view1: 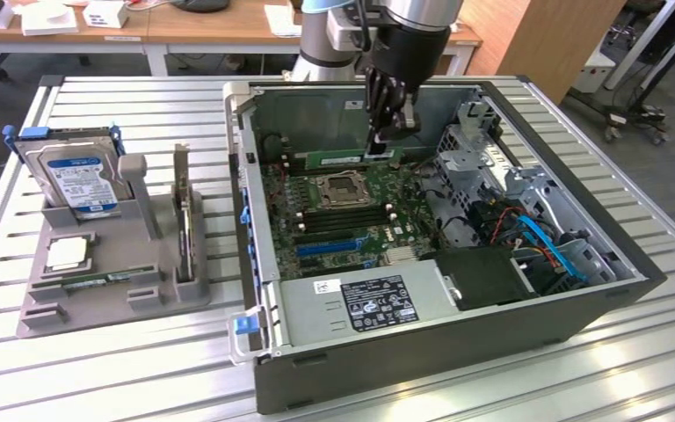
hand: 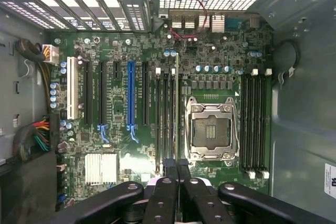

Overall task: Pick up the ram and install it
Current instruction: 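Insert the ram into the slot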

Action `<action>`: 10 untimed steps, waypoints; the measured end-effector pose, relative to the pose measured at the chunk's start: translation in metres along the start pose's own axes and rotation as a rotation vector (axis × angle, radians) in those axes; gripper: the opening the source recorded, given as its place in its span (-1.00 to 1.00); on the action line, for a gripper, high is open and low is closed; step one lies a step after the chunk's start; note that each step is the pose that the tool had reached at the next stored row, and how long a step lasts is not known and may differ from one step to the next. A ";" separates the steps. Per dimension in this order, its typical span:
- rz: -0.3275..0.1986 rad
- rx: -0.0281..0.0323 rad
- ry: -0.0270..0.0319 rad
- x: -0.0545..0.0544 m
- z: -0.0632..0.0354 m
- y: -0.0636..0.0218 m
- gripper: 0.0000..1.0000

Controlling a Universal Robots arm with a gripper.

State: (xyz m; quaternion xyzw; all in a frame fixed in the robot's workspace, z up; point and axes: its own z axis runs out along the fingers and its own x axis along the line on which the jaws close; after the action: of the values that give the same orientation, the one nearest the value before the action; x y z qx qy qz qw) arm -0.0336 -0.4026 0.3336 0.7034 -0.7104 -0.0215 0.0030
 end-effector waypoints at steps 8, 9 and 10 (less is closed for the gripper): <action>0.000 0.0001 -0.0001 0.000 0.0009 0.0000 -0.79; 0.000 0.0000 0.0000 0.001 0.0009 0.0000 -0.79; 0.000 0.0000 0.0001 0.002 0.0008 0.0000 -0.79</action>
State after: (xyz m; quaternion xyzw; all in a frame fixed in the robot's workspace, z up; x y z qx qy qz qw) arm -0.0337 -0.4045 0.3327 0.7034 -0.7104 -0.0214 0.0030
